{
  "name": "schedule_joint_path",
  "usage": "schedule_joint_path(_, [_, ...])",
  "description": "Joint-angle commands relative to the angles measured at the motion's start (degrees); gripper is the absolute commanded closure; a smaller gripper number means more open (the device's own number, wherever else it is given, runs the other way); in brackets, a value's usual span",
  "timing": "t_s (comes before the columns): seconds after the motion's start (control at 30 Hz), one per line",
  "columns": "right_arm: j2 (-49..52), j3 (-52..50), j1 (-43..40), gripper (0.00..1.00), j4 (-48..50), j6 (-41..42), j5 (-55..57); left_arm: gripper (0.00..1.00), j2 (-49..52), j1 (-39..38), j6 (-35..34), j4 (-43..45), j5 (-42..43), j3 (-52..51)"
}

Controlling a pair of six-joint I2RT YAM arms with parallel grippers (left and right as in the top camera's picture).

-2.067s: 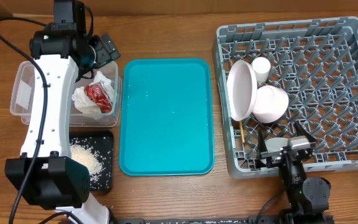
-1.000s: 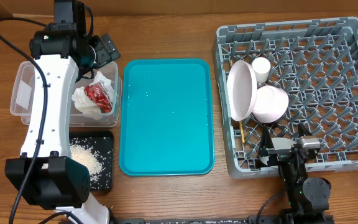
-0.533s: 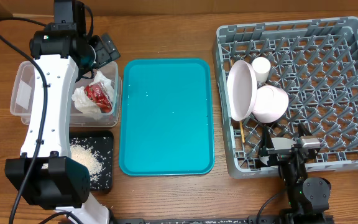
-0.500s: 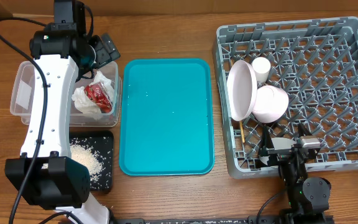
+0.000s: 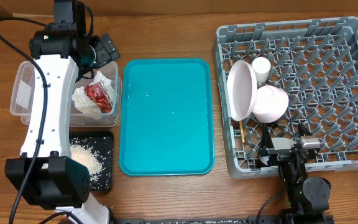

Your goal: Sort waste into correct bins and load items into the dishwasher

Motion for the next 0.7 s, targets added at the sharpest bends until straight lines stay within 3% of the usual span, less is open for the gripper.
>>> schedule_joint_path(0.0, [-0.7, -0.6, -0.4, 0.0, 0.2, 0.2, 0.5, 0.0, -0.7, -0.4, 0.7, 0.2, 0.2, 0.8])
schedule_joint_path(0.37, [-0.7, -0.6, -0.4, 0.0, 0.2, 0.2, 0.5, 0.0, -2.3, -0.4, 0.7, 0.2, 0.2, 0.8])
schedule_joint_path(0.67, [-0.7, -0.6, -0.4, 0.0, 0.2, 0.2, 0.5, 0.0, -12.2, -0.5, 0.7, 0.2, 0.2, 0.8])
